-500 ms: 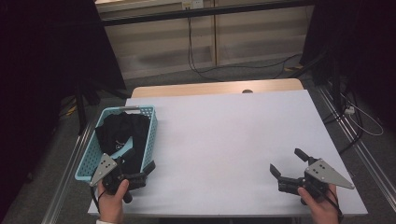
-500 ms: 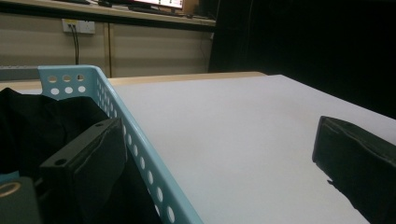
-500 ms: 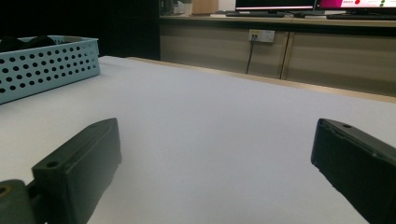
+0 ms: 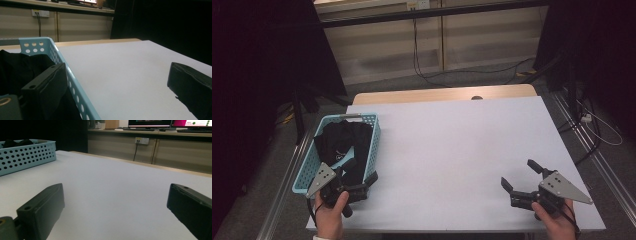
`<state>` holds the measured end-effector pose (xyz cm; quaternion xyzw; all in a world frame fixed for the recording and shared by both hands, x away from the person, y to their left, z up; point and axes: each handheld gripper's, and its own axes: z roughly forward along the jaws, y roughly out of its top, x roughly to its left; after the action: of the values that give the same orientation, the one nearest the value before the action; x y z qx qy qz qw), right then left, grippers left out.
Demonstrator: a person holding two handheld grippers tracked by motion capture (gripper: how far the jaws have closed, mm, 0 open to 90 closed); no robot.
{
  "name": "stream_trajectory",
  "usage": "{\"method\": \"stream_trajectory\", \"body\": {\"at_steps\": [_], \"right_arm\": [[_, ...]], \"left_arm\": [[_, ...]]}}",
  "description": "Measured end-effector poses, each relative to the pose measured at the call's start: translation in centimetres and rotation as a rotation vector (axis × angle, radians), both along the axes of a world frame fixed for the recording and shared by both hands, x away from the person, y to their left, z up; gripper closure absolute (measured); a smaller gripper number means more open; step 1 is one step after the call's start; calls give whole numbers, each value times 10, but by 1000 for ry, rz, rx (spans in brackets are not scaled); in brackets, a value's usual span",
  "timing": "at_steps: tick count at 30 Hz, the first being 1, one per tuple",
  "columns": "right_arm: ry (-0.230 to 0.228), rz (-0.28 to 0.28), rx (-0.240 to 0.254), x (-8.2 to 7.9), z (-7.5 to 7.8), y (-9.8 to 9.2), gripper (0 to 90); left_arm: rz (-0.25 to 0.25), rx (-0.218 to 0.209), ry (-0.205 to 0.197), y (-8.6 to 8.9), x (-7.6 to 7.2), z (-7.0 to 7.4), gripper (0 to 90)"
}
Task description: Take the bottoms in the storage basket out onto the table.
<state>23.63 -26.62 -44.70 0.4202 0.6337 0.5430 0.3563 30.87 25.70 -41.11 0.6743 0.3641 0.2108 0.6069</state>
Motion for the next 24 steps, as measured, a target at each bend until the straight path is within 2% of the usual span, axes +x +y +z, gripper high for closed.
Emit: {"method": "stream_trajectory", "body": {"at_steps": [3,6,16,24], "right_arm": [[-6,-6,3,0,1,0,4],[1,4,-12,0,-1,-1,4],[1,-14,-7,-3,-1,-5,5],[6,-9,-12,-1,-1,-3,5]], "left_arm": [[-7,8,15,0,1,3,30],[-3,-19,32,3,2,9,30],[11,6,12,10,16,29,30],[13,28,33,18,35,41,30]]}}
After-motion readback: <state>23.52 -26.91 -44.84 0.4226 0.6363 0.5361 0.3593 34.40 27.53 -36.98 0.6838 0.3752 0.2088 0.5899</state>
